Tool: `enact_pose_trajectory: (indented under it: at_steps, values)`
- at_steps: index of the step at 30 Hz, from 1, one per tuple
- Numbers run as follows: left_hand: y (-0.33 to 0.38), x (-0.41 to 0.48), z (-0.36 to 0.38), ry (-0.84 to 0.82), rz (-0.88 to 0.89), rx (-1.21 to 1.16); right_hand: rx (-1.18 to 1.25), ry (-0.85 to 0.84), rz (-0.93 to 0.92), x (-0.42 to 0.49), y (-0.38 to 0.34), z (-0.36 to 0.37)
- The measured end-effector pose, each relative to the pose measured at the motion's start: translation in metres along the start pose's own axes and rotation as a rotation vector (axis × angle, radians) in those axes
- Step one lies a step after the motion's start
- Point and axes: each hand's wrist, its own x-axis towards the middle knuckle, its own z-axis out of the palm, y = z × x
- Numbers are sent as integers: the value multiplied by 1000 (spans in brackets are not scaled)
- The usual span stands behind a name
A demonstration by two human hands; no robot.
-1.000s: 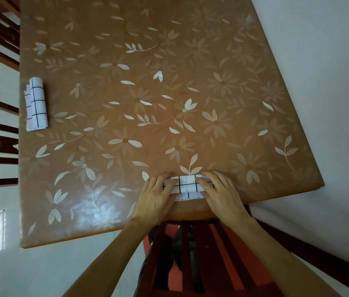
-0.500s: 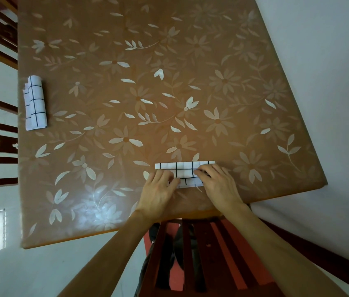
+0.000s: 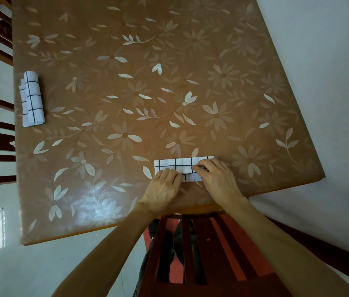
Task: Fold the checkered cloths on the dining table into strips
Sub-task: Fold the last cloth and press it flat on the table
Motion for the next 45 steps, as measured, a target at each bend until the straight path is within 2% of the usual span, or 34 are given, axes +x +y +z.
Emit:
enact_pose_trajectory:
  at_steps: [4, 11, 15, 18, 24, 28, 34, 38, 45]
  values:
    - [16, -2, 3, 27, -4, 15, 19, 0, -31, -8, -2, 2]
    - [48, -36, 12, -20, 17, -74, -9, -37, -67, -51, -9, 5]
    - [52, -41, 12, 34, 35, -62, -33, -36, 2, -72, -18, 13]
    - [52, -39, 6, 56, 32, -31, -74, -84, -31, -80, -29, 16]
    - [52, -49, 4, -59, -25, 21, -76, -310, 41, -77, -37, 20]
    - [54, -47, 2, -174, -45, 41, -70, -355, 65, -69, -38, 19]
    - [37, -62, 3, -226, -93, -30, -56, -426, 63, -67, -33, 17]
    - [17, -86, -2, -356, -116, -20, -64, -440, 59, -66, -33, 15]
    - [-13, -108, -16, -430, -172, -52, -83, -490, 149, -59, -45, 0]
